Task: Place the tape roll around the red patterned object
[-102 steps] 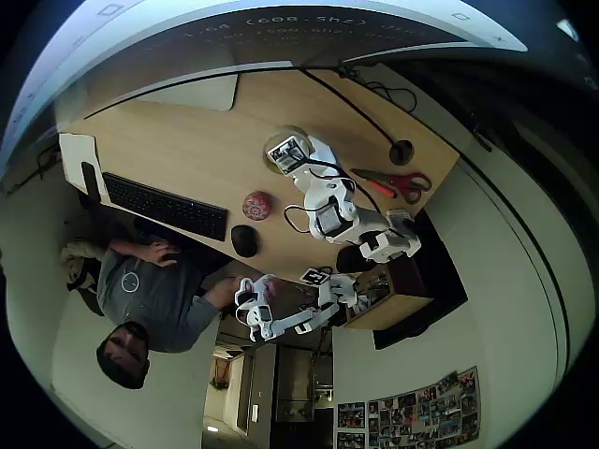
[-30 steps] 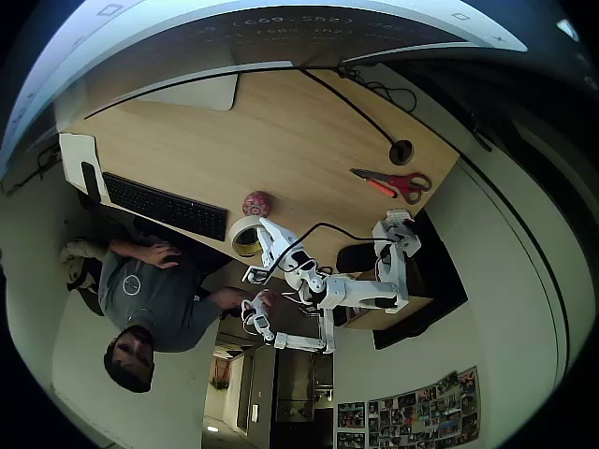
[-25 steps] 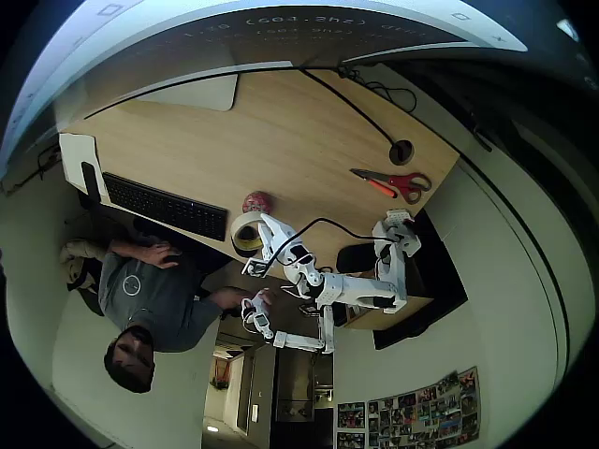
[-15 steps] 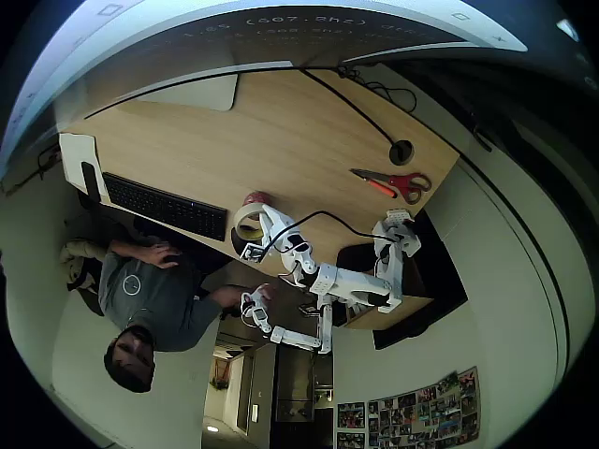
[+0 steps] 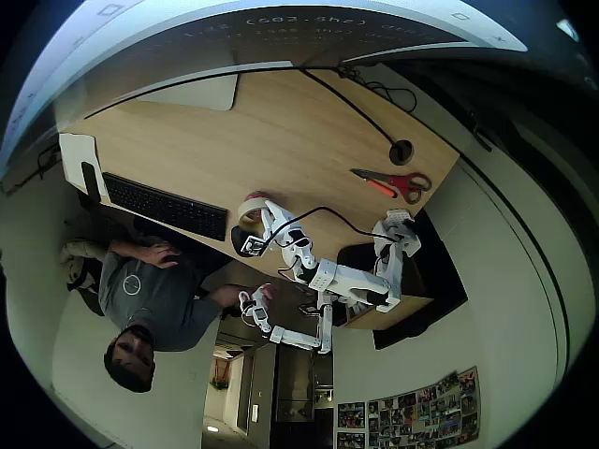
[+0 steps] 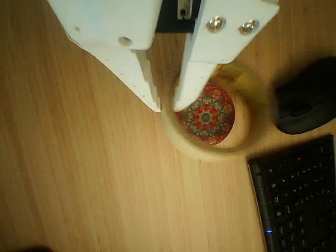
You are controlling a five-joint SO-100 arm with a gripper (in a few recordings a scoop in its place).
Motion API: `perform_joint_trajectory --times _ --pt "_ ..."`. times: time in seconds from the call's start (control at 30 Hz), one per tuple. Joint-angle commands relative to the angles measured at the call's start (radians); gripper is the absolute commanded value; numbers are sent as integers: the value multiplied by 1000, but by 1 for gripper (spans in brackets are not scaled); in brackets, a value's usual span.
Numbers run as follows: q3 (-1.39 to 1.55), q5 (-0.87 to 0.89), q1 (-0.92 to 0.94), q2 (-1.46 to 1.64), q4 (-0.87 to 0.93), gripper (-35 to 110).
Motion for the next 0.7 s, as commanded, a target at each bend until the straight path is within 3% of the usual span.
perform_joint_trajectory --times 0.0,0.1,0.67 --pt "-17 -11 -6 31 26 18" --pt "-17 -14 -6 31 34 25" --pt "-91 -35 12 14 118 31"
